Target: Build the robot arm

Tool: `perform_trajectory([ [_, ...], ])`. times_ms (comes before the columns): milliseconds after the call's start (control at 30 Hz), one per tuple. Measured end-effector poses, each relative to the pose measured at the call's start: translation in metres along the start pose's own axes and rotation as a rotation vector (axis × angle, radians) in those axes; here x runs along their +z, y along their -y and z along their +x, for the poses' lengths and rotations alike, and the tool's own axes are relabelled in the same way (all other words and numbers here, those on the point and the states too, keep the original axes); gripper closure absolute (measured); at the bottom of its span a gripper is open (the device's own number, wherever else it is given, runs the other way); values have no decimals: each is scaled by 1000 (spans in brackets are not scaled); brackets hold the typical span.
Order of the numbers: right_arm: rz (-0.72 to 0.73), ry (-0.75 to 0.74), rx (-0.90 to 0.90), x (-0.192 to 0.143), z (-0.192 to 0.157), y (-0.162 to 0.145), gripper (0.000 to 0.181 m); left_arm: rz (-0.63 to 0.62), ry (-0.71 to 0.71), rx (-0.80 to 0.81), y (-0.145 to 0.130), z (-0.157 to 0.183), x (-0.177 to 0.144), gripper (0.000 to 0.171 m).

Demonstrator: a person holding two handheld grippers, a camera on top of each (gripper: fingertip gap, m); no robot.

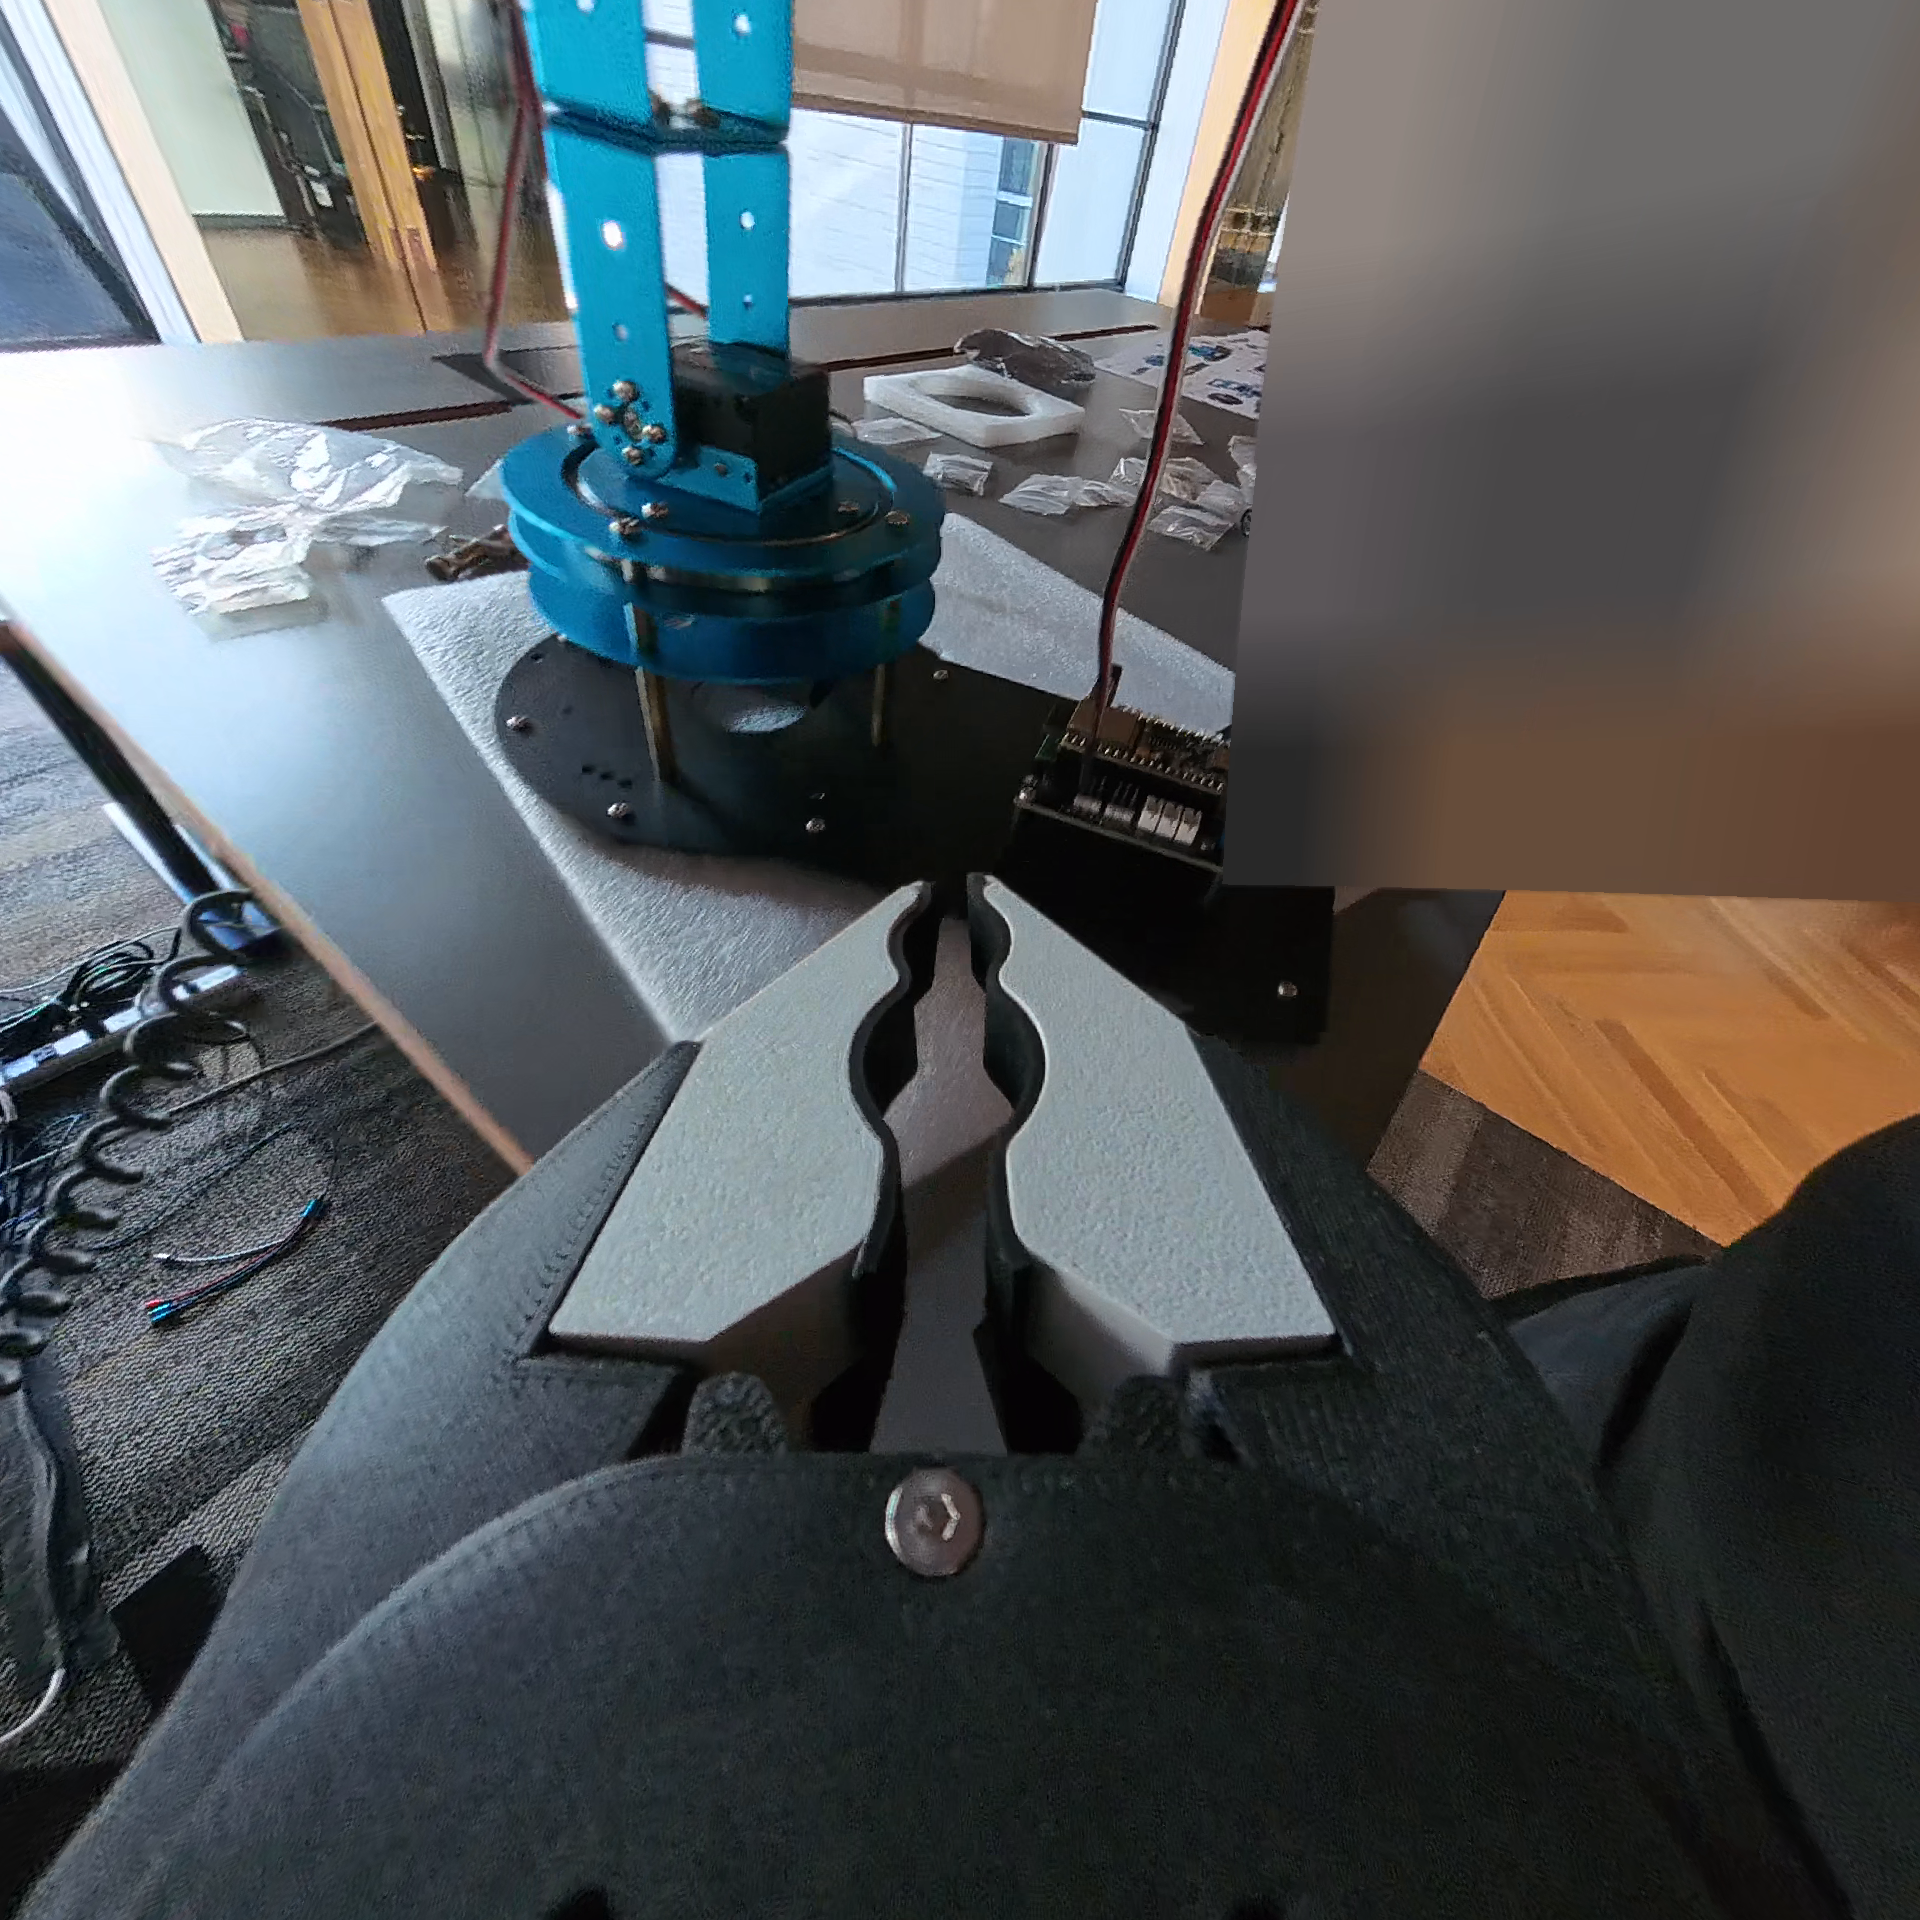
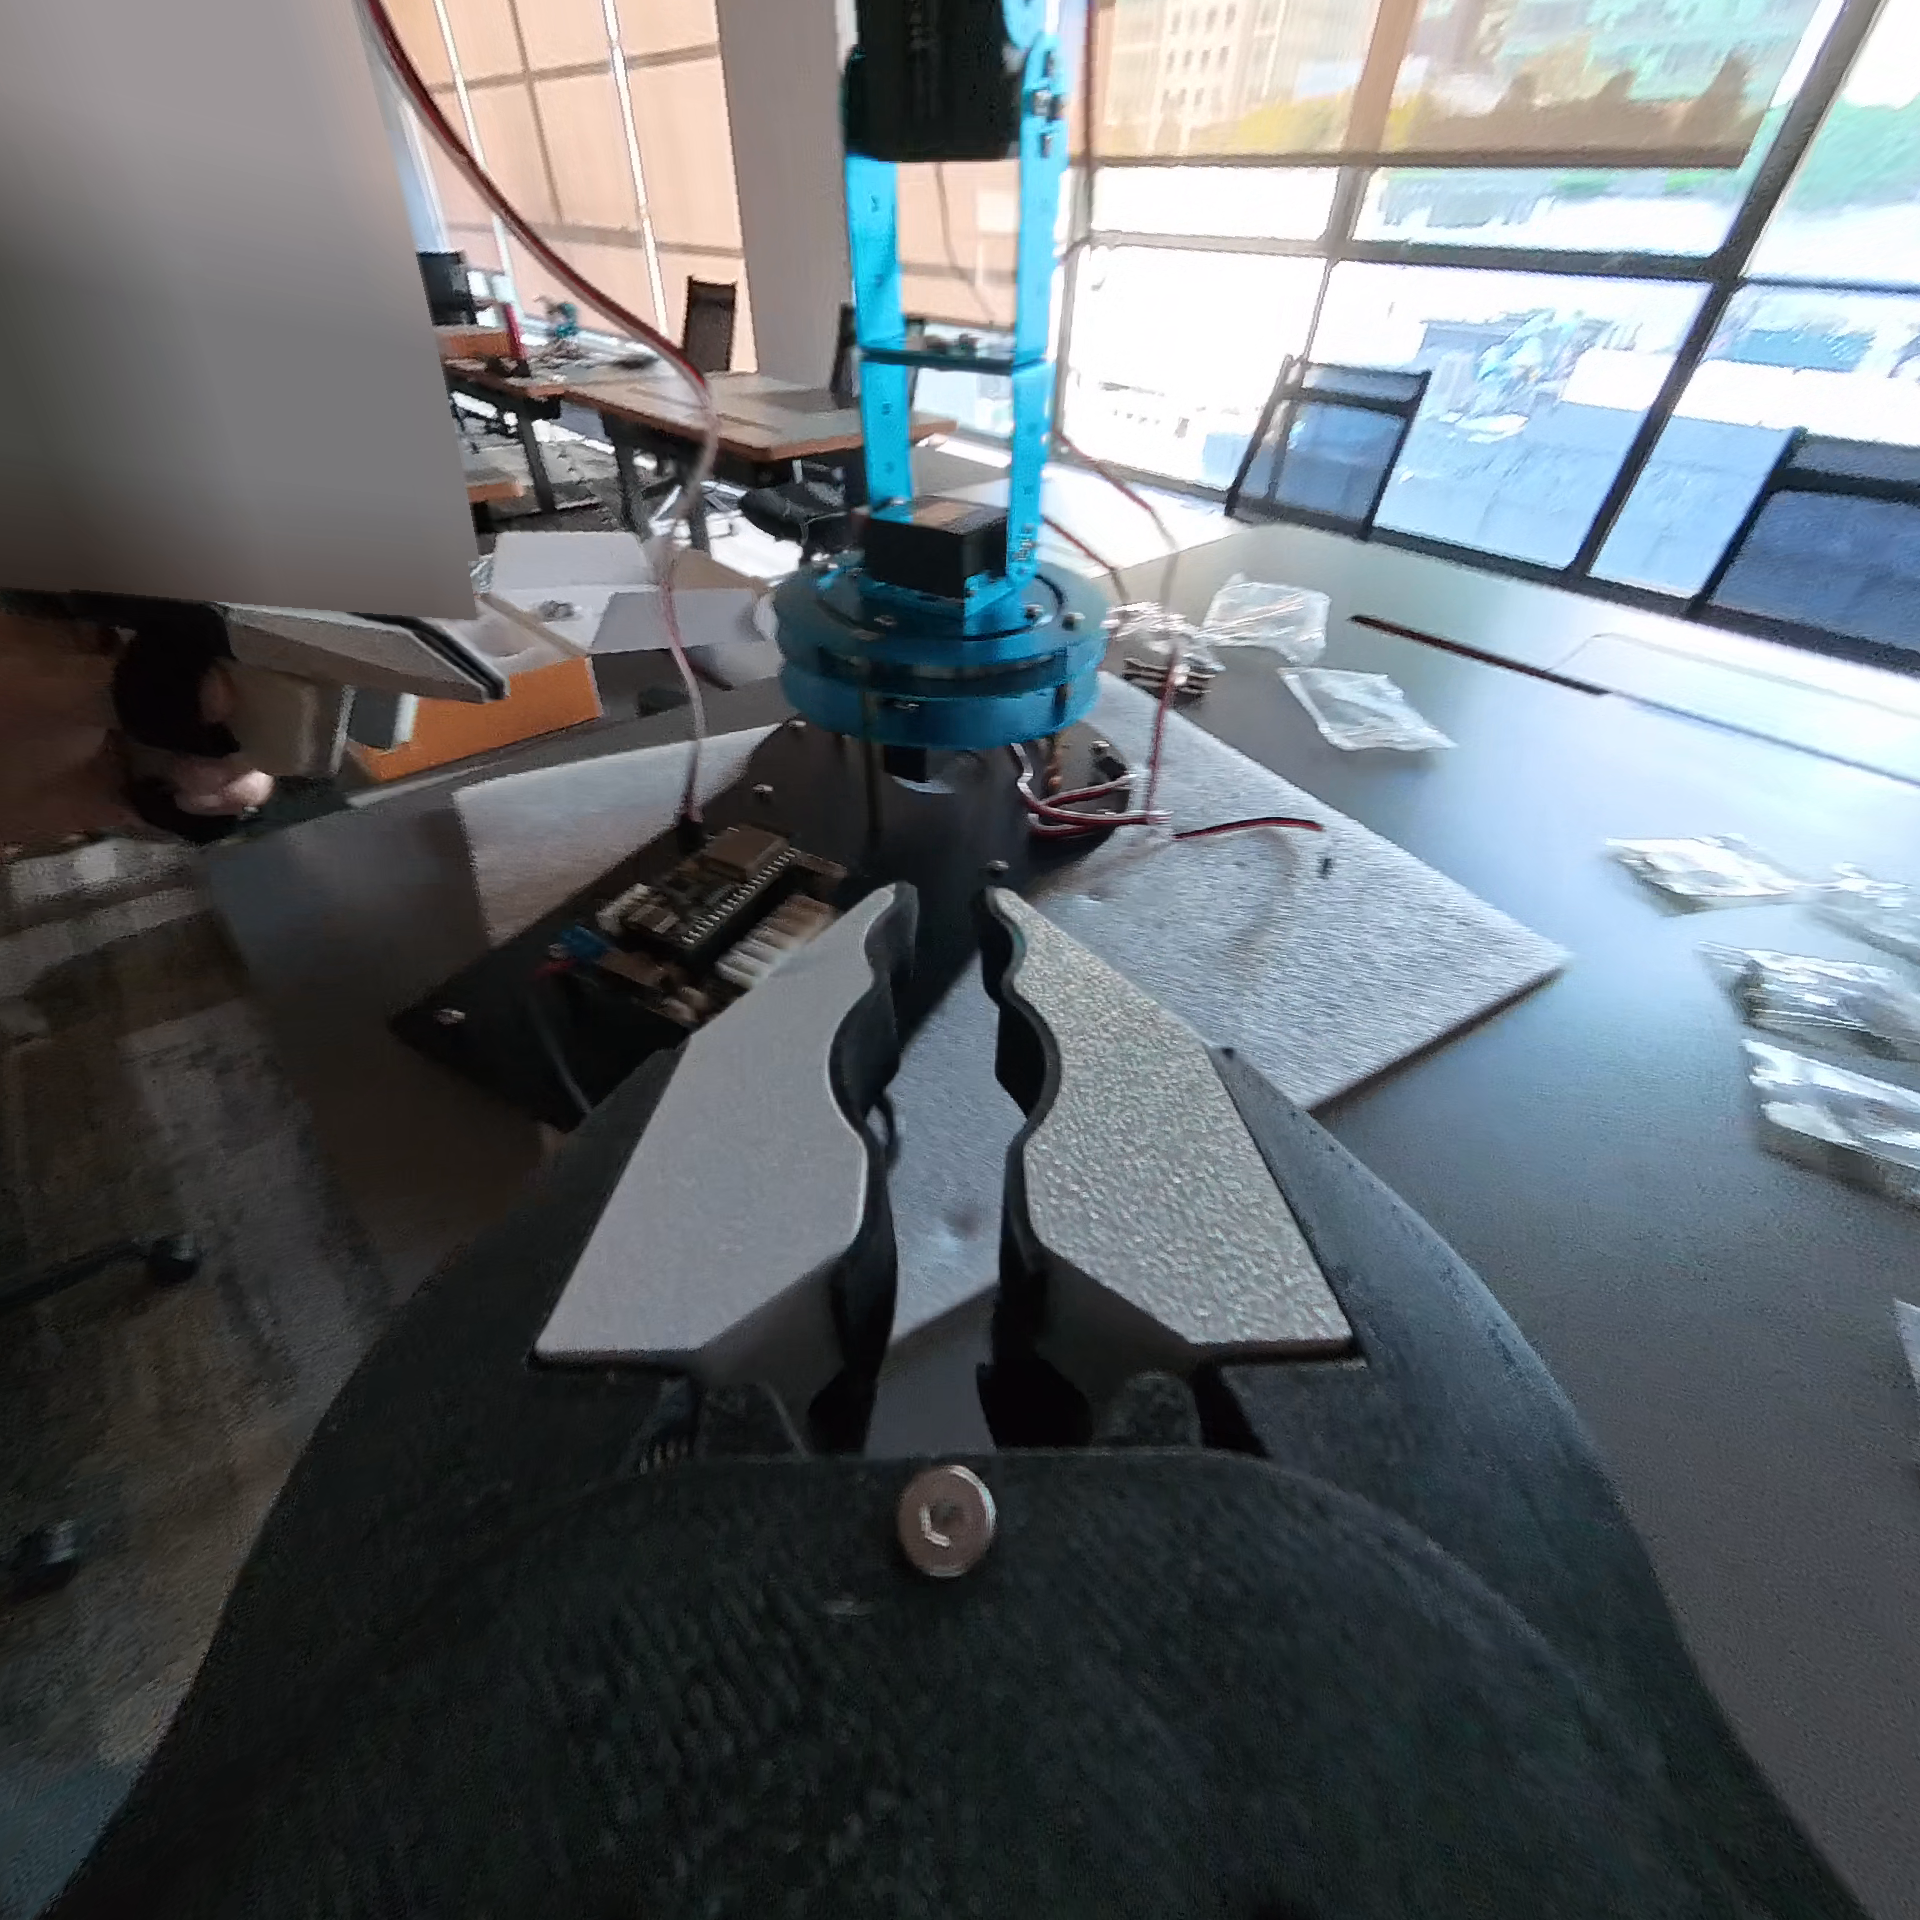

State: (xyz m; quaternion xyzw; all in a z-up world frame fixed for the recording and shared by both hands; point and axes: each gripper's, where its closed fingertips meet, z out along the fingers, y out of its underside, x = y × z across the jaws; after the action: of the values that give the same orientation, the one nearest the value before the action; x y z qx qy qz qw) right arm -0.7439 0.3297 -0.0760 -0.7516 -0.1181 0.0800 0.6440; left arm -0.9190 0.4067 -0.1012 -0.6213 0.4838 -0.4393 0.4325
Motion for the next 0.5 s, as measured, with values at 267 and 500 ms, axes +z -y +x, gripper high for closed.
perform_trajectory([
  [267, -163, 85, 160, 56, -64, 23, 155, 71, 90, -39, -12, -30, -44, 168],
  [500, -181, 15, 143, 66, -70, 28, 157, 106, 138, -94, -5, -46, -71, 169],
])
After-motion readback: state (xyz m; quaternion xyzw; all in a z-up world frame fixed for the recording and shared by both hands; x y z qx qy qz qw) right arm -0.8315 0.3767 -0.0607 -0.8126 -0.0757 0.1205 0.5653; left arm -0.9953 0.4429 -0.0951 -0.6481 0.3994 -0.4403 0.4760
